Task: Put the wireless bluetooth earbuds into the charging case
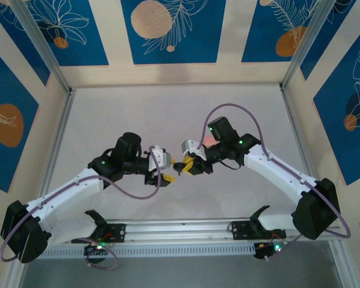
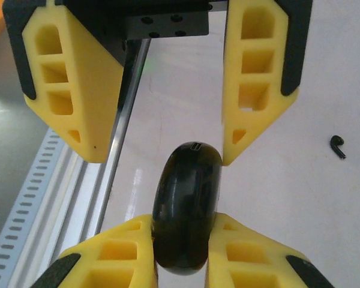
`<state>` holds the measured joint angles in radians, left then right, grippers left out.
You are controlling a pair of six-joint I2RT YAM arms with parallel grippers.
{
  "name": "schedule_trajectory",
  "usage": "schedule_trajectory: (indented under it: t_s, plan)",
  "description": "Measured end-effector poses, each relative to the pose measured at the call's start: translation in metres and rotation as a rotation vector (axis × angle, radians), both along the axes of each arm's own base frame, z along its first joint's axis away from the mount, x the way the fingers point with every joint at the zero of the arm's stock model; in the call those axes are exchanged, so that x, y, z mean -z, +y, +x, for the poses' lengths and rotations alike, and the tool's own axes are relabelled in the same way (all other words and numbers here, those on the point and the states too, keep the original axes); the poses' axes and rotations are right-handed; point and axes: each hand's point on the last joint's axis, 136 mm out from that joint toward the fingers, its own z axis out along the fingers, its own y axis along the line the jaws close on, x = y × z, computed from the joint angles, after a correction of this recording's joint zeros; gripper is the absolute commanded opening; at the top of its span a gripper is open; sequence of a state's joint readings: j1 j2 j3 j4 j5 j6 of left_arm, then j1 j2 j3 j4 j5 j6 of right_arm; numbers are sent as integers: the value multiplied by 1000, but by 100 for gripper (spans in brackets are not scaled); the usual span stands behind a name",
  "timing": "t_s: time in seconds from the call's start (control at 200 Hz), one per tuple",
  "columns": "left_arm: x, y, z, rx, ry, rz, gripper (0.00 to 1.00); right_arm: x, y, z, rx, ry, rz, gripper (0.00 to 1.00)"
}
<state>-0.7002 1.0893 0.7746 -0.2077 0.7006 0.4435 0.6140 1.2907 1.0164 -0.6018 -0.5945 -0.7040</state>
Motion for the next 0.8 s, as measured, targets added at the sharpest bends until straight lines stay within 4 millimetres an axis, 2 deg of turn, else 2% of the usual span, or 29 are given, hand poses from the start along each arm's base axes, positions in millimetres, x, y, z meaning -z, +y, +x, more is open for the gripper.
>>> schedule_trajectory:
  t_s: [0.18,0.66,0.8]
  plan:
    - [2,0,0,2,14,9,48,3,2,-3,-20,-25,-30,18]
    - [2,0,1,1,13,10,43,2,6,-7,-46,-35,-34,18]
    - [2,0,1,-1,13,12,36,3,7,-8,-53,-29,-33,18]
